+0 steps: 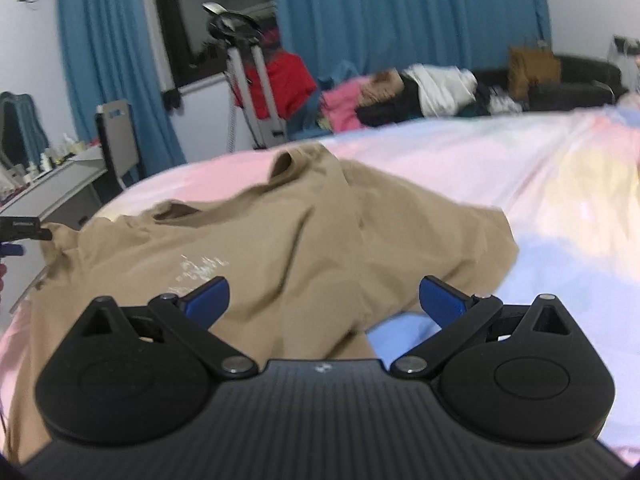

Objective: Fold clothes

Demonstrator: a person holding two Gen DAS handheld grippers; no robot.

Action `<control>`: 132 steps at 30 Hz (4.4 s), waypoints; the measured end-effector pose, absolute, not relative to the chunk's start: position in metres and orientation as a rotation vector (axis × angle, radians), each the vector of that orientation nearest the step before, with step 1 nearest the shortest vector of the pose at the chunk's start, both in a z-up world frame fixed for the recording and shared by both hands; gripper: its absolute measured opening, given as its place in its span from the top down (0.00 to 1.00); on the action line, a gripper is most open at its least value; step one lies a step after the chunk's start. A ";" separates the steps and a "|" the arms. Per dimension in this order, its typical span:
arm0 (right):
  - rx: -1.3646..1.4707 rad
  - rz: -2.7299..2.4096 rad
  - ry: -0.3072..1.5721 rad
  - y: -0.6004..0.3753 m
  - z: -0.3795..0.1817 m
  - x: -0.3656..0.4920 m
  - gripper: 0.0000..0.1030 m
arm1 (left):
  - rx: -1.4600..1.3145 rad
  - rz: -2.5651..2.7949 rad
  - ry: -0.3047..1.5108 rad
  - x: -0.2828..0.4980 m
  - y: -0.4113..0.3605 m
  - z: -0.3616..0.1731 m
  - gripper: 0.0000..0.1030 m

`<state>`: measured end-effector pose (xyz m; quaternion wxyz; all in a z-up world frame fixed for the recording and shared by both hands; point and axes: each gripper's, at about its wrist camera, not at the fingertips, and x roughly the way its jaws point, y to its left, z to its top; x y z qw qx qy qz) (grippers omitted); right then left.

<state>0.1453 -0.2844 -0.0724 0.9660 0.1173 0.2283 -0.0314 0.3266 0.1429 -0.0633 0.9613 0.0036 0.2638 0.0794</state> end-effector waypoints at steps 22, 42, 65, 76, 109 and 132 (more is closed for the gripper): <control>0.258 -0.073 0.325 -0.327 -0.008 0.100 0.00 | -0.062 -0.236 0.446 0.029 -0.010 -0.031 0.00; 0.550 -0.218 0.468 -0.433 -0.112 0.235 0.88 | -0.092 -0.257 0.582 0.079 -0.022 -0.090 0.00; 0.637 -0.367 0.323 -0.492 -0.096 0.262 0.43 | -0.062 -0.284 0.604 0.090 -0.038 -0.100 0.00; 1.022 -0.041 0.558 -0.460 -0.120 0.215 0.12 | -0.116 -0.246 0.624 0.079 -0.021 -0.095 0.00; 0.830 -0.324 0.190 -0.491 -0.127 0.257 0.93 | -0.123 -0.231 0.646 0.098 -0.019 -0.110 0.00; -0.290 0.097 0.137 -0.196 -0.070 0.263 0.92 | -0.199 -0.079 0.520 0.103 0.043 -0.071 0.00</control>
